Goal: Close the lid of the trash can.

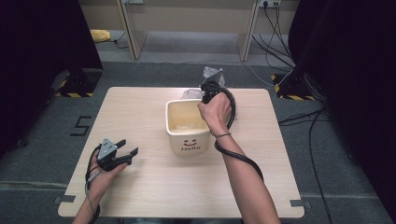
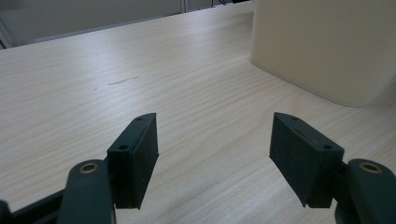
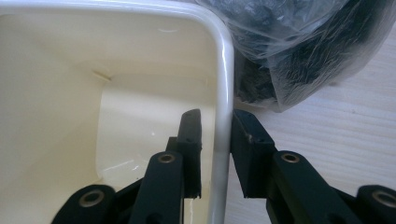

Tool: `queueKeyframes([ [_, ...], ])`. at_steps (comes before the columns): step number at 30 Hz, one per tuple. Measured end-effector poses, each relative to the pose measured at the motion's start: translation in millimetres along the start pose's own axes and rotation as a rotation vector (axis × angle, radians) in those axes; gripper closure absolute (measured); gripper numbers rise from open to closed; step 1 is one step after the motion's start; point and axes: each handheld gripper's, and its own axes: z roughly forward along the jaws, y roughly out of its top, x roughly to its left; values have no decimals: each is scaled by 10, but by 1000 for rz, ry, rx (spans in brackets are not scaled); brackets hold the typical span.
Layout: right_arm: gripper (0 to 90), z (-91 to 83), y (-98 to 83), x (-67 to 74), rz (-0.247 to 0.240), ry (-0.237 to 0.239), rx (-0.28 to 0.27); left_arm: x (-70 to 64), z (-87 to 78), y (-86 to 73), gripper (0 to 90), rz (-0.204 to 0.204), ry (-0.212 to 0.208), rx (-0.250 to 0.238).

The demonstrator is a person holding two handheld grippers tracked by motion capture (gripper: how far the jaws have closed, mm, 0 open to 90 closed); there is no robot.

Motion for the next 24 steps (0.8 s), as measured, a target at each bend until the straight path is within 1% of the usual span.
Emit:
queueKeyframes([
  [2,722,9,-3,-11,1,4,2,1,1,0,320,-2,0,0],
  [4,704,6,-6,-21,-3,6,-7,0,1,0,320,-1,0,1],
  [5,672,-8,-9,-28,-3,13,-22,0,1,1,320,1,0,2],
  [6,672,-8,-9,-28,-3,13,-22,-2,1,1,320,2,0,2],
  [13,575,-79,-59,-82,-24,55,-59,-6,2,0,320,4,1,1],
  [16,554,-134,-98,-152,-27,65,-81,-8,3,1,320,7,0,2],
  [18,538,-182,-131,-216,-28,86,-100,-9,3,1,319,9,-1,1],
  [19,534,-209,-149,-252,-22,97,-104,-9,2,0,319,9,-1,-1],
  [21,528,-260,-197,-337,-15,98,-125,-9,3,1,317,9,-1,1],
  [24,522,-310,-286,-476,-4,109,-139,-13,4,1,316,13,1,2],
])
